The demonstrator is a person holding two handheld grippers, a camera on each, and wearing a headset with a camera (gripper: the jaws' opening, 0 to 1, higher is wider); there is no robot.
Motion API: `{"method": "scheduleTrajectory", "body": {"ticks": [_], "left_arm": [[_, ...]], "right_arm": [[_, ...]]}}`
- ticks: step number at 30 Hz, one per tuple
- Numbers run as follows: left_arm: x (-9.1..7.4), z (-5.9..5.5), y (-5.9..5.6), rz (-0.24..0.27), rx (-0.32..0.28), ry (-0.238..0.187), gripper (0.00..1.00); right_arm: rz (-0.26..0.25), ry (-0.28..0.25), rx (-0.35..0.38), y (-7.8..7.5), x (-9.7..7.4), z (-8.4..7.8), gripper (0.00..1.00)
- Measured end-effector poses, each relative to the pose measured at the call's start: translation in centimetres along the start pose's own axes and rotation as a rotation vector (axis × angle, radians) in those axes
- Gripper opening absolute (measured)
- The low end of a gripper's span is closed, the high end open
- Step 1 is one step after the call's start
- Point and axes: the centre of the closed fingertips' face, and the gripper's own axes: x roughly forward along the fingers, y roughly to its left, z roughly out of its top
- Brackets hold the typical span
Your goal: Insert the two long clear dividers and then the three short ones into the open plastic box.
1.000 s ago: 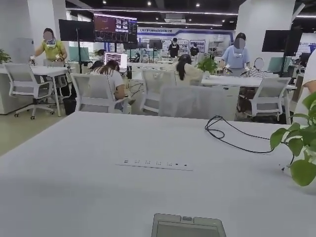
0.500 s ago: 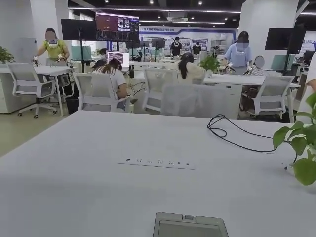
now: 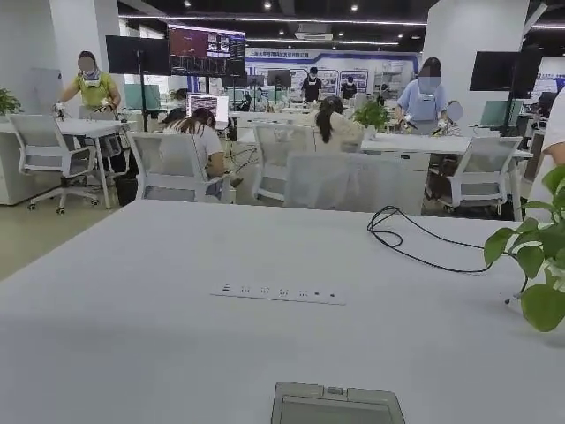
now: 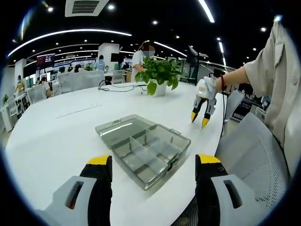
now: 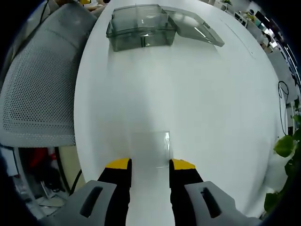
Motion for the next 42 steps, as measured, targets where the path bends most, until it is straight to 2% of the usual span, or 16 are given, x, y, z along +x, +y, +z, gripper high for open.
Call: {"method": "scheduleTrajectory", "body": {"ticks": [2,6,9,12,13,17,22,25,30,32,34,42], "left_arm": [[0.0,0.2,-0.2,-0.016,-0.030,-0.017,0.71],[-0.1,0.2,0.0,-0.006,-0.033,-0.018,0.71],[-0.2,0.2,0.0,-0.005,-0.033,-0.015,0.70],[-0.1,0.2,-0.1,-0.012,-0.036,-0.010,0.69],[0.0,0.1,-0.2,-0.011,-0.037,-0.004,0.69],[0.1,0.1,-0.2,-0.006,-0.041,0.002,0.62],[-0.1,1.1,-0.3,0.008,-0.052,-0.027,0.57],[-0.2,1.5,-0.2,0.017,-0.054,-0.038,0.55],[-0.3,1.9,0.0,0.037,-0.100,-0.057,0.49],[-0.4,2.2,0.2,0.051,-0.138,-0.086,0.46],[-0.5,2.3,0.2,0.047,-0.172,-0.096,0.43],[-0.4,2.6,-0.6,0.019,-0.216,-0.116,0.40]], "right_arm": [[-0.003,0.000,0.009,0.0,0.0,0.0,0.32],[-0.012,-0.013,0.026,0.0,0.0,0.0,0.32],[-0.045,-0.031,0.036,-0.4,-0.3,0.4,0.32],[-0.086,-0.072,0.055,-1.0,-1.0,1.5,0.32],[-0.098,-0.078,0.042,-1.1,-1.2,1.9,0.32],[-0.164,-0.137,0.004,-1.6,-2.2,4.7,0.32],[-0.244,-0.203,-0.046,-2.2,-3.8,8.3,0.32],[-0.270,-0.248,-0.067,-2.2,-4.7,10.6,0.32],[-0.299,-0.320,-0.115,-1.6,-5.8,14.5,0.32],[-0.305,-0.355,-0.138,-1.0,-6.2,16.1,0.32],[-0.310,-0.378,-0.160,-0.7,-6.5,17.3,0.32],[-0.317,-0.483,-0.234,1.2,-7.4,22.3,0.32]]}}
